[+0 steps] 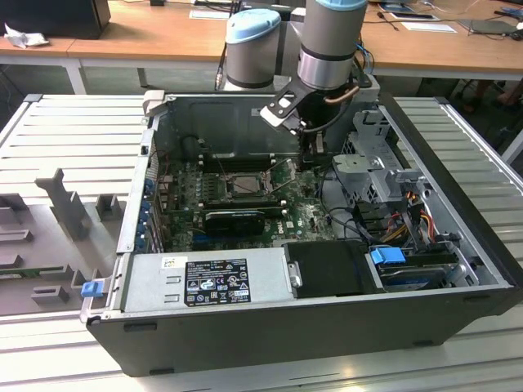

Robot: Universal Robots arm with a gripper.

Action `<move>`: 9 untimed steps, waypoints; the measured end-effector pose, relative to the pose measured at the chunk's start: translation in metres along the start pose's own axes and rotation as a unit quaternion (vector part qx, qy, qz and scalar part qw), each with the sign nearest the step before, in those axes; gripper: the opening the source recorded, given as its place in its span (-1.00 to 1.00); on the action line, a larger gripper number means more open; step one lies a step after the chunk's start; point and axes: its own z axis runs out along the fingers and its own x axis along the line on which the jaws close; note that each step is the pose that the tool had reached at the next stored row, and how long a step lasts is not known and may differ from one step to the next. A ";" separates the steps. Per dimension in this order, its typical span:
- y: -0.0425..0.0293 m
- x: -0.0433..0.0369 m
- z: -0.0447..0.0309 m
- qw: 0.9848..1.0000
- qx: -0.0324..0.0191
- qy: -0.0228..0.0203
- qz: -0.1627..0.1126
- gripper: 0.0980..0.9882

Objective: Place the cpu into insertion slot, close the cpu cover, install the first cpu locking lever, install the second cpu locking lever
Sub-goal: 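Close the cpu cover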

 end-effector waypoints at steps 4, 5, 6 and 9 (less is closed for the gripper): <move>0.0000 0.0001 0.0001 1.000 0.023 0.000 0.001 -0.98; -0.0001 0.0001 0.0001 1.000 0.024 0.000 0.001 -0.98; -0.0012 0.0000 0.0000 1.000 0.024 0.000 0.001 -0.98; -0.0028 0.0000 0.0000 1.000 0.024 0.000 0.001 -0.98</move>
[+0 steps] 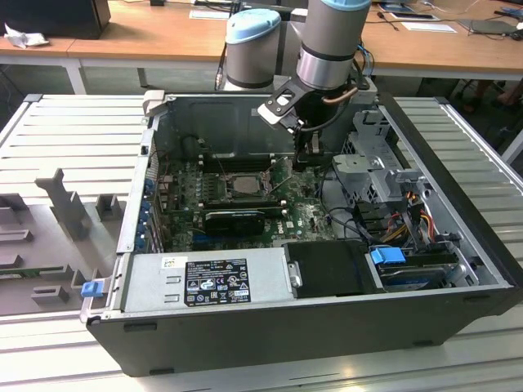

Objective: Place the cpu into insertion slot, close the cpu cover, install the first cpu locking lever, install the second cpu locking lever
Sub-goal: 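Close the cpu cover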

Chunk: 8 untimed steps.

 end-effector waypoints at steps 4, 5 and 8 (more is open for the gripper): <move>-0.0039 0.0000 0.0001 1.000 0.000 0.000 0.000 -0.98; -0.0052 0.0000 0.0001 1.000 0.000 0.000 0.000 -0.98; -0.0098 -0.0001 0.0002 1.000 0.000 0.000 0.000 -0.98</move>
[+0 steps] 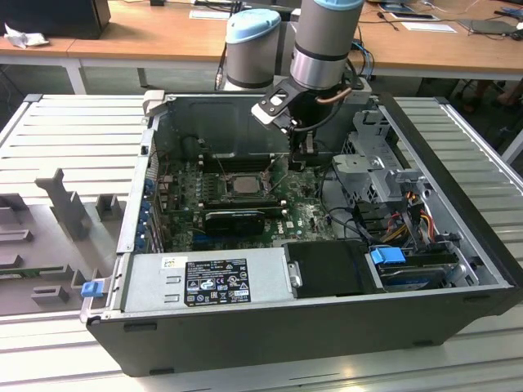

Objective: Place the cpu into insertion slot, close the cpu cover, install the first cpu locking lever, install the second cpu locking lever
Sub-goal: 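Close the cpu cover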

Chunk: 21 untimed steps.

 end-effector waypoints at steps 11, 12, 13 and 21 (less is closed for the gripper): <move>-0.0247 -0.0002 0.0005 1.000 0.000 0.000 0.000 -0.98; -0.0269 -0.0003 0.0006 1.000 0.000 0.000 0.000 -0.98; -0.0300 -0.0003 0.0010 1.000 0.000 0.000 0.000 -0.98; -0.0407 -0.0006 0.0066 1.000 -0.004 0.000 0.000 -0.98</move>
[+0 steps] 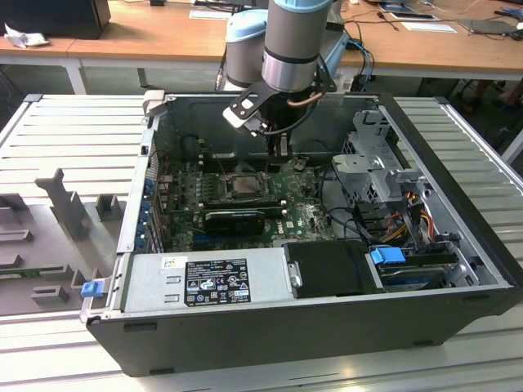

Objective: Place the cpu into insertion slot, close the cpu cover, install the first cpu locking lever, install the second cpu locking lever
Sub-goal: 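Close the cpu cover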

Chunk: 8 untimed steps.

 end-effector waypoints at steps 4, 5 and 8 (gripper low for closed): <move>-0.0040 -0.0002 0.0046 1.000 -0.003 0.000 0.000 -0.98; -0.0048 -0.0002 0.0056 1.000 -0.003 0.000 0.000 -0.98; -0.0097 -0.0004 0.0114 1.000 -0.008 0.000 0.000 -0.98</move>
